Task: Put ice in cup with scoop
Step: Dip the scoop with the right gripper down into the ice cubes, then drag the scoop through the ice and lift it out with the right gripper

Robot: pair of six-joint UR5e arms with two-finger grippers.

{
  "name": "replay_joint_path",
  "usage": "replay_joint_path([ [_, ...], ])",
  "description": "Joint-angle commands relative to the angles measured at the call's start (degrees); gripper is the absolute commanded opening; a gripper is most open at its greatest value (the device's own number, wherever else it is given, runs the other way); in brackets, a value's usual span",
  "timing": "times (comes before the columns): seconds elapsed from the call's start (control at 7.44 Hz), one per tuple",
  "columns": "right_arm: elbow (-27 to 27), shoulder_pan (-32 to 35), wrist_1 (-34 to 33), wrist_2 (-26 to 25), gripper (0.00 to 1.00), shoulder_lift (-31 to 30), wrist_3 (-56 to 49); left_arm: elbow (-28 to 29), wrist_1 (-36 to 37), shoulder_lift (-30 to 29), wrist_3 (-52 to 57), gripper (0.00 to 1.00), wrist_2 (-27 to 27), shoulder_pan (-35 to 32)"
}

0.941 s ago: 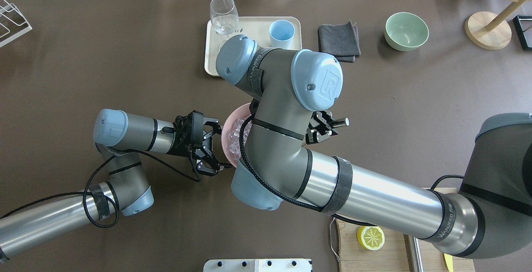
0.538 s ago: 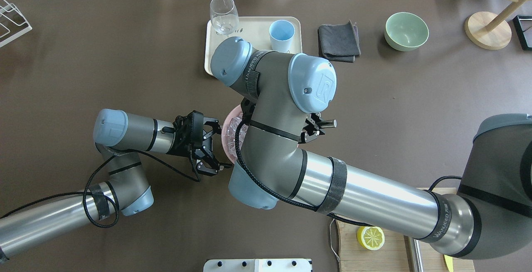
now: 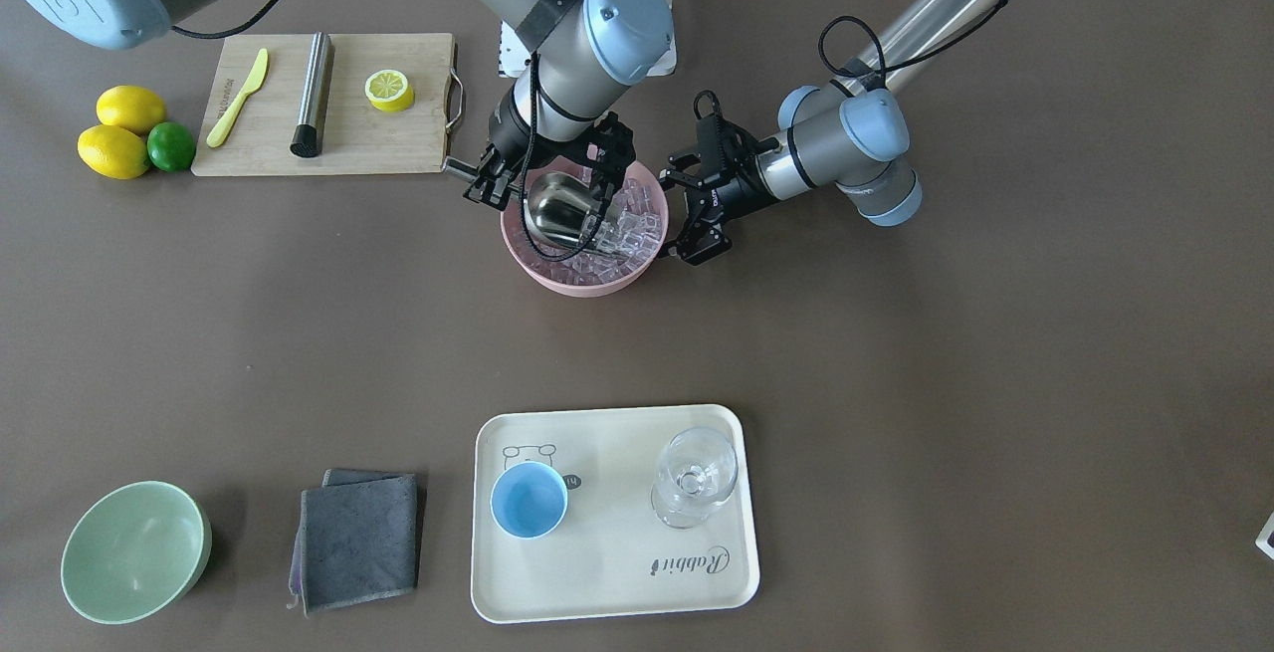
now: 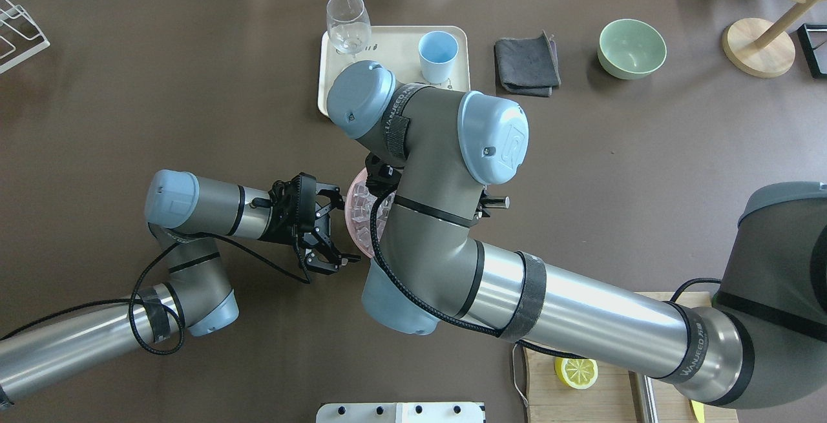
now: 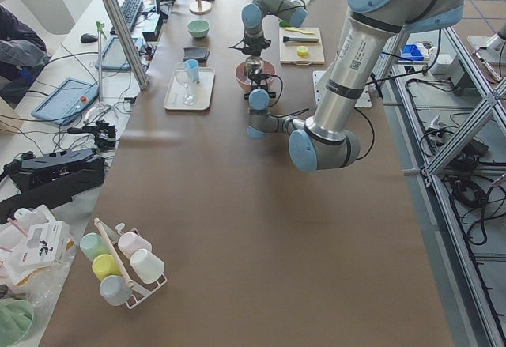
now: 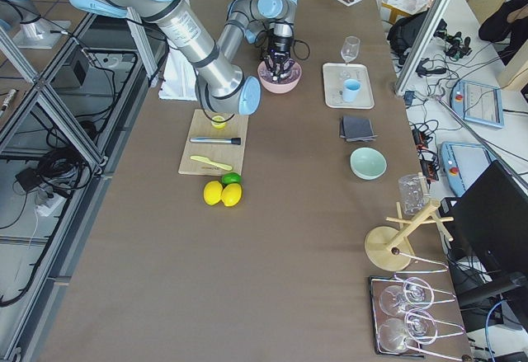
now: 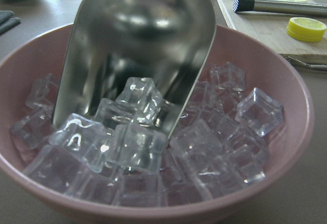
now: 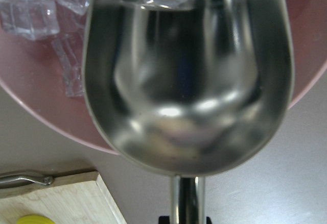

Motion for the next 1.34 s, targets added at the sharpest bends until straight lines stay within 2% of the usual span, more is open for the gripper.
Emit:
replay_joint_path([
  [0.0, 4.5, 0.0, 2.3, 0.1, 0.0, -3.0, 2.1, 0.0, 0.0, 0.0, 0.1, 0.98, 0.0, 0.0],
  [0.4, 5.1, 0.0, 9.9, 1.6, 0.0, -5.2, 6.9, 0.1, 0.0, 0.1, 0.1, 0.98, 0.0, 0.0],
  [0.94, 8.9, 0.0, 13.8, 2.1, 0.0, -8.3, 11.5, 0.3, 0.0, 0.1, 0.2, 0.98, -0.3, 0.0],
  [1.21, 10.9, 0.0, 15.0, 4.1, 0.0, -9.6, 11.9, 0.4, 0.0, 0.1, 0.4, 0.98, -0.3, 0.0],
])
